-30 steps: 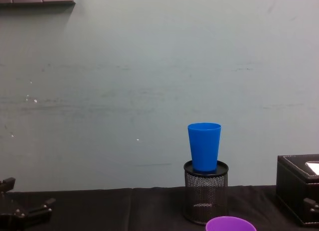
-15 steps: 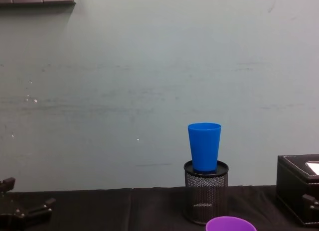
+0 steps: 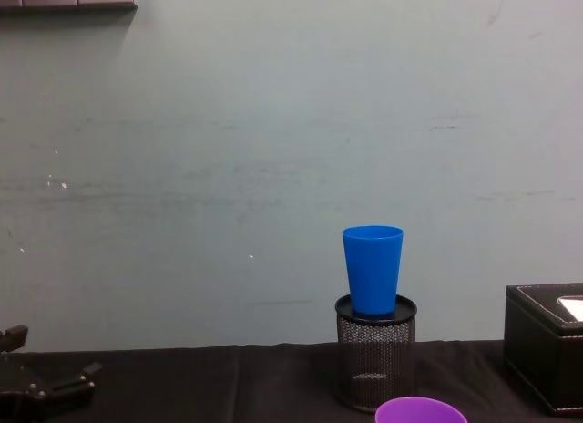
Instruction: Pick up one cup with a gripper and tap it against the other cup.
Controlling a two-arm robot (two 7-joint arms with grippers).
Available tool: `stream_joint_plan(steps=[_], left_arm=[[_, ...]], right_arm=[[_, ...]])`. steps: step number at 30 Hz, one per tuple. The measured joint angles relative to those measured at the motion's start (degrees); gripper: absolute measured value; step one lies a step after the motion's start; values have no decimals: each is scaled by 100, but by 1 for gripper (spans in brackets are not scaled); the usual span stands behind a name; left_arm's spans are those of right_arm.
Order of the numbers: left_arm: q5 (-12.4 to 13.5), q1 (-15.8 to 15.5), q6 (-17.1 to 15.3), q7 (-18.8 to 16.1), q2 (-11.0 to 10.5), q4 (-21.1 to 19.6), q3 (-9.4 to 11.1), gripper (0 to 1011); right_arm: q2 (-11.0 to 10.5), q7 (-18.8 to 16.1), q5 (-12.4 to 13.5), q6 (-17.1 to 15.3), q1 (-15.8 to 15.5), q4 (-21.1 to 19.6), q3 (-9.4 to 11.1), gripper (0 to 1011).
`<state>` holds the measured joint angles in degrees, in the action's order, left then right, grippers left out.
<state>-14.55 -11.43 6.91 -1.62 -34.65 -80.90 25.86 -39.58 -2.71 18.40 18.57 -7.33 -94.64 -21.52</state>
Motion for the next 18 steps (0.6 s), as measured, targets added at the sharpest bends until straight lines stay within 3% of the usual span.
stream_joint_plan(steps=[4,9,13,15,18], left_arm=[[0,0,0,0,0,0,0,1000],[0,0,0,0,0,0,0,1000],[0,0,0,0,0,0,0,1000],[0,0,0,0,0,0,0,1000],[0,0,0,0,0,0,0,1000]], right_arm=[[8,-274,51,105,-132,-62,-107,1003],[154,-555,158,15,-21,-29,-230,1002],[328,-777,295,-259,200,53,-311,1003],[453,-921,422,-638,404,126,-368,1003],[554,-1022,502,-913,562,203,-405,1003]])
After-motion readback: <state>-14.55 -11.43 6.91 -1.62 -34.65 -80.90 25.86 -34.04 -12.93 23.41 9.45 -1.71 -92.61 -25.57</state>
